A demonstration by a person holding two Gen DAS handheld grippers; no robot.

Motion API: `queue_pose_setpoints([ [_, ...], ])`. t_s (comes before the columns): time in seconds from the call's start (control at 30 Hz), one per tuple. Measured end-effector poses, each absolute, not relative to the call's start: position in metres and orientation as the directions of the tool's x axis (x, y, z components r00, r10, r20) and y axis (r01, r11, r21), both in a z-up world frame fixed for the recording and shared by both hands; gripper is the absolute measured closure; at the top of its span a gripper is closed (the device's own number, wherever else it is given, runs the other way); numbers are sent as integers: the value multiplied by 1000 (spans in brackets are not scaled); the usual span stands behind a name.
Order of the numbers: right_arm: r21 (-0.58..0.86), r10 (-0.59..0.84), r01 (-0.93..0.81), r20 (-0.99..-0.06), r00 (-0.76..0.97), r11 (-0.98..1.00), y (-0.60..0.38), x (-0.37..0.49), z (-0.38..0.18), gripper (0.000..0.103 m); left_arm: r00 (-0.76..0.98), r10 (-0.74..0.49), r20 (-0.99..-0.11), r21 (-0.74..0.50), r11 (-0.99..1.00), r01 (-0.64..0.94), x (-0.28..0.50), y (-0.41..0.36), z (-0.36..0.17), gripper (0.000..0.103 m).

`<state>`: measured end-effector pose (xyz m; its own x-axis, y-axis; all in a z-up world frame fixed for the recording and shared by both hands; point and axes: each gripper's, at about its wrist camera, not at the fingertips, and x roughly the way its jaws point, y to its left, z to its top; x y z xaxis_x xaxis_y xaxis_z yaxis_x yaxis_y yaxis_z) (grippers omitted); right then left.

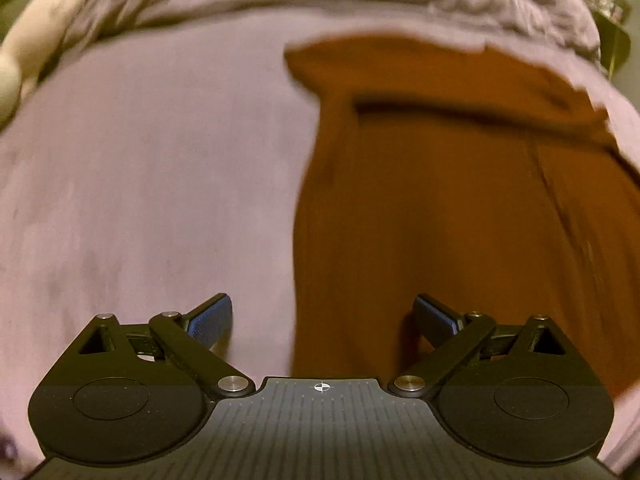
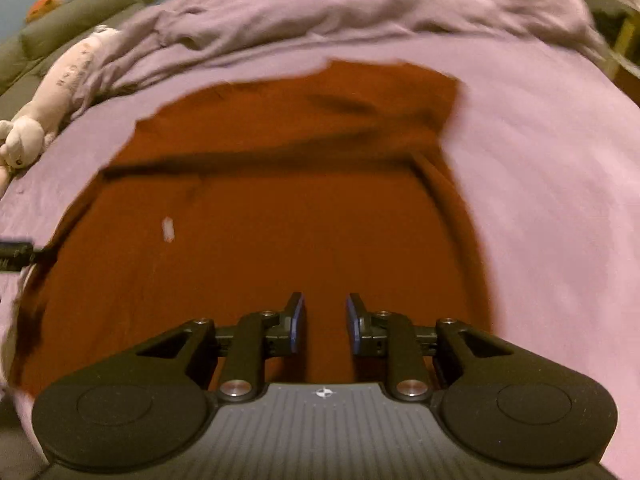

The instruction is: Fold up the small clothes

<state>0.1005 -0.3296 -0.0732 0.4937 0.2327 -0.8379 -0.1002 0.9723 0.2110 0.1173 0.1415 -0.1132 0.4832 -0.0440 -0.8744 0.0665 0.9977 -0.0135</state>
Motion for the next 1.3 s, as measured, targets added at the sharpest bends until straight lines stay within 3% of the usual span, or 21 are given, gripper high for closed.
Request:
queue_pose_setpoints([
  [0.07,202,208,-67,-839,502,977,-338,73,-63,70,447,-62,-892,-41,998,58,93,142,-117,3],
  [0.1,194,192,-51,-840,508,980,-341,60,-61,52,438,-69,-896,-53,997,47,85,143,-119,4],
  [0.17,221,209,-37,-834,510,975,-345,42,-61,44,422,-111,-900,-106,994,36,74,142,-120,6],
  [0.2,239,226,-38,-835,502,970,-345,36,-63,45,414,-123,-902,-123,992,26,70,141,-120,17],
  [0.23,243,227,-32,-841,491,969,-344,33,-67,46,407,-125,-905,-127,992,21,68,139,-119,21],
  [0.53,220,181,35,-875,448,975,-346,22,-73,53,400,-144,-905,-140,989,40,68,130,-126,30],
  [0.67,284,226,83,-882,413,955,-354,23,-84,63,388,-177,-905,-177,984,36,68,138,-122,51],
  [0.73,296,239,78,-878,415,952,-355,22,-85,80,378,-204,-903,-208,978,29,70,144,-120,67],
  [0.77,318,265,64,-872,411,946,-355,22,-84,95,369,-224,-902,-232,972,23,72,147,-120,80],
  [0.8,334,282,62,-869,406,940,-355,23,-84,96,356,-244,-902,-255,967,16,74,150,-121,87],
  [0.97,392,334,88,-864,376,916,-363,32,-86,98,346,-306,-887,-314,949,32,82,152,-113,94],
  [1.13,556,465,81,-759,456,828,-373,59,-57,99,476,-387,-790,-402,912,74,97,153,-59,95],
  [1.3,541,446,-20,-672,591,841,-357,118,-21,99,647,-323,-691,-375,925,61,149,158,-20,96],
])
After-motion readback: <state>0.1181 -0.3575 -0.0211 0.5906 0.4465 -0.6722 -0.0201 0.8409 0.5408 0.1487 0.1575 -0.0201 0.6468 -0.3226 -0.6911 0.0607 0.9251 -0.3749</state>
